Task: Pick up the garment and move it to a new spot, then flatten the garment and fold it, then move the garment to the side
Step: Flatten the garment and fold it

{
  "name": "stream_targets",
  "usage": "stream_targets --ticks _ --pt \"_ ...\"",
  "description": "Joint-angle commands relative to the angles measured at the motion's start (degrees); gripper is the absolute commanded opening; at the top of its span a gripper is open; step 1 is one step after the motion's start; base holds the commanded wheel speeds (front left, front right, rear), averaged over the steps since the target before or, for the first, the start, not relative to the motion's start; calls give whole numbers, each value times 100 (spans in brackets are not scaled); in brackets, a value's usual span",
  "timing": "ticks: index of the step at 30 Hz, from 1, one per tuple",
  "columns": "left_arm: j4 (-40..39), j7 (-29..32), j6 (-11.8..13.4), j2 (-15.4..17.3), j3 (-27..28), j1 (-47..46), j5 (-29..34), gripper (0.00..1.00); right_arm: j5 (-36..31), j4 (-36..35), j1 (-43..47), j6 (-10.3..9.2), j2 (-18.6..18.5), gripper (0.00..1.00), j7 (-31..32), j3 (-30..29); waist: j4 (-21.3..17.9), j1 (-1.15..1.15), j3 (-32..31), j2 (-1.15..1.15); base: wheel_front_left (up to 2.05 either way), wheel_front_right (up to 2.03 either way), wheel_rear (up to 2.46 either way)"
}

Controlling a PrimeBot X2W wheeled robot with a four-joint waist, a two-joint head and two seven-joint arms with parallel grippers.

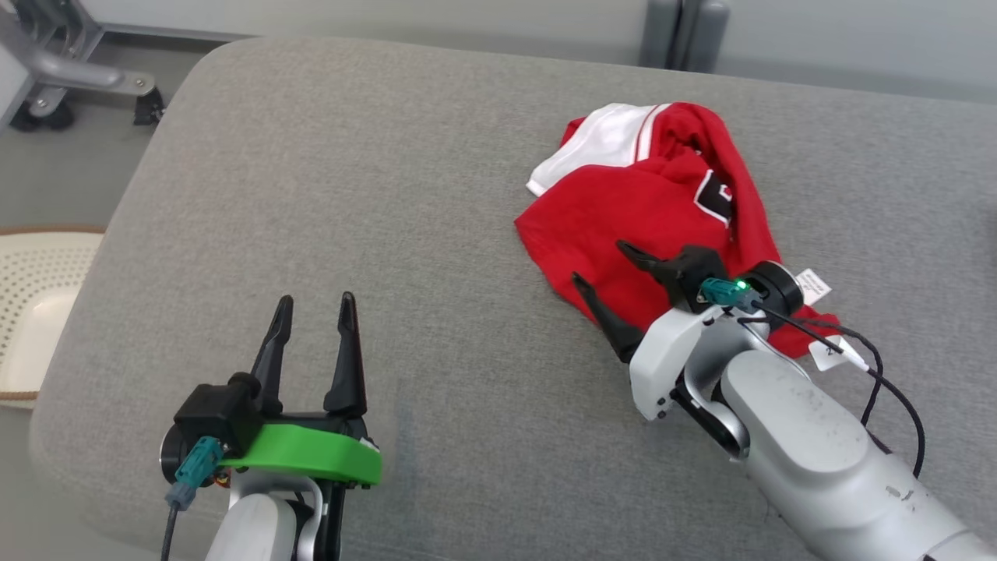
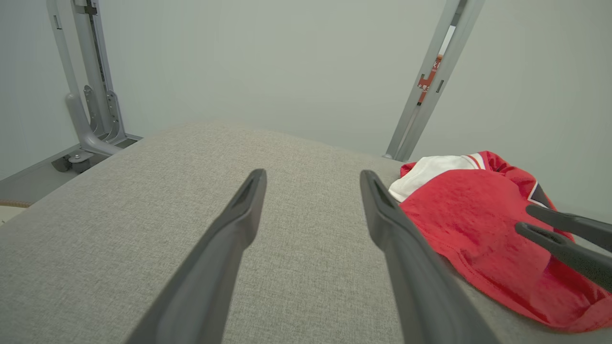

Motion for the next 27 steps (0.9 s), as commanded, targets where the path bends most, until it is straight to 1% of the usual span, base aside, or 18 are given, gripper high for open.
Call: stream_targets --ticks 1,5,10,14,19,20,21,25,27 --pt "-15 -1 33 5 -56 -99 -53 100 98 215 -171 -8 -104 100 19 70 505 0 321 0 0 0 0" --pt "-108 -2 83 6 -208 -168 -158 100 144 920 -563 -7 -187 100 -7 288 822 0 420 0 0 0 0" --pt "-435 -2 17 3 -346 -130 -321 100 193 1742 -913 -8 -271 100 -18 476 1136 0 543 0 0 0 0" --pt "-544 -1 33 4 -421 -56 -385 100 273 2224 -1125 -7 -281 100 8 652 1251 0 630 0 0 0 0" --pt "-556 -1 76 4 -479 -42 -395 100 459 2687 -1258 -8 -189 100 20 795 1266 0 689 0 0 0 0" --pt "-545 -2 88 3 -481 -52 -398 100 482 2745 -1271 -7 -159 35 -2 853 1242 0 690 0 0 0 0" --pt "-531 -2 97 3 -485 -64 -393 100 496 2773 -1274 -6 -135 0 -51 907 1214 0 685 0 0 0 0" --pt "-476 -1 82 5 -455 -121 -336 100 619 2708 -1276 -4 -37 0 -379 1173 1008 0 605 0 0 0 0" --pt "-444 -1 71 6 -407 -126 -283 100 785 2554 -1191 -4 41 0 -551 1305 853 0 515 0 0 0 0"
